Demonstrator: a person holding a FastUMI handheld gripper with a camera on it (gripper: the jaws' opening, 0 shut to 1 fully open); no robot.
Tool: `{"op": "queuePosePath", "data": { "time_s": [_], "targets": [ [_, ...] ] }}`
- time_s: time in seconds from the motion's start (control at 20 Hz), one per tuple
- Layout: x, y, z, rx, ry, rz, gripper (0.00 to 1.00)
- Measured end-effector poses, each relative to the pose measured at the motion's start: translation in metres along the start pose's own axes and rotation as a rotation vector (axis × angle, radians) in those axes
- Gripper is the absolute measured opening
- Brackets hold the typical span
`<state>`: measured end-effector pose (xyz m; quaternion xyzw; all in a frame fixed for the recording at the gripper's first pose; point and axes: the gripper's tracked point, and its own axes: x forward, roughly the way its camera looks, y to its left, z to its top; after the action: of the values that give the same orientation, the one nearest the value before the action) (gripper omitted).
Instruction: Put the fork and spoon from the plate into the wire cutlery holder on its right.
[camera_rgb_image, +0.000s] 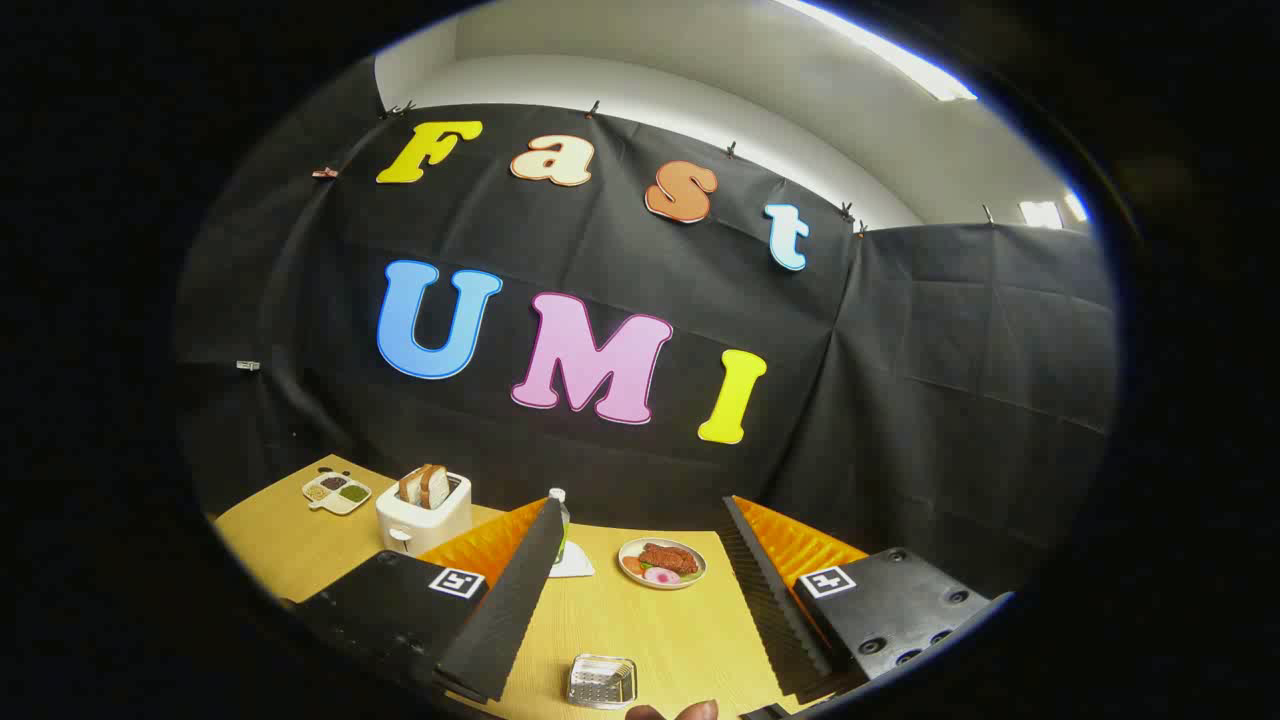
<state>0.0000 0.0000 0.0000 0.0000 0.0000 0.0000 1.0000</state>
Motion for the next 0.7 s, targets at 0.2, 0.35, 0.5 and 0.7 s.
{"op": "queuePosePath", "data": {
  "time_s": [0.2, 0.35, 0.5, 0.7],
  "targets": [
    [-0.0014, 0.0020, -0.0037, 0.001, 0.008, -0.002, 0.98],
    [-0.0024, 0.0027, -0.0029, 0.005, 0.008, -0.002, 0.98],
    [-0.0023, 0.0022, -0.0043, 0.002, 0.013, -0.003, 0.98],
    [-0.0028, 0.0023, -0.0067, 0.008, 0.023, -0.003, 0.98]
  ]
}}
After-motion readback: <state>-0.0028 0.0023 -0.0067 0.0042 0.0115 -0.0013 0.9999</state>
